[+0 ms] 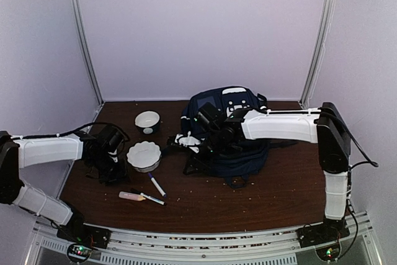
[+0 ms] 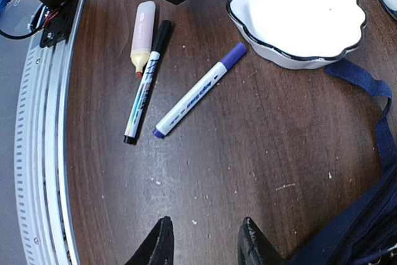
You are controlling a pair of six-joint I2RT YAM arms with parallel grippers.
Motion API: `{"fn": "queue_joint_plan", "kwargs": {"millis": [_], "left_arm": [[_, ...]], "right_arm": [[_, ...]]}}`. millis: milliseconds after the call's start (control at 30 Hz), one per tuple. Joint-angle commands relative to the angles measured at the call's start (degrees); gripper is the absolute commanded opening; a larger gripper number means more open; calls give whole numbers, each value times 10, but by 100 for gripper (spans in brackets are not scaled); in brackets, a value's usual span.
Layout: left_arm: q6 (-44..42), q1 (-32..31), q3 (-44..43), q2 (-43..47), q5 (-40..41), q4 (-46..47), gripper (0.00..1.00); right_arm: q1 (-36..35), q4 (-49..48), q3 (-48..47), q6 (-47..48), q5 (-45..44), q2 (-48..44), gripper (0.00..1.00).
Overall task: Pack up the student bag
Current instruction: Move the pen to the center of the board.
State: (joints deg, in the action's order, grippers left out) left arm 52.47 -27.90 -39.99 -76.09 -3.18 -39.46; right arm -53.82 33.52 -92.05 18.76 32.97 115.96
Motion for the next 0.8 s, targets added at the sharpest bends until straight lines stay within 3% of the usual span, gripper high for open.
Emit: {"fn": "queue_joint_plan", "kwargs": {"millis": [0,233,467,533,767], "left_arm": [[-23,21,-8,-9,6,47,42],[-14,25,7,-17,-8,110,42],[9,25,51,3,-29,196,42],[10,25,63,16,-26,217,42],[16,26,103,60,1,254,42]], "right_arm": [[-35,-13,-49,-46,-57,41,37],[-59,-19,-106,-60,-87,101,41],[-75,47,-211,-66,-116,182,45],[-81,67,-236,-61,-126,199,52],[-102,81,-278,-65,-131,228,54]]}}
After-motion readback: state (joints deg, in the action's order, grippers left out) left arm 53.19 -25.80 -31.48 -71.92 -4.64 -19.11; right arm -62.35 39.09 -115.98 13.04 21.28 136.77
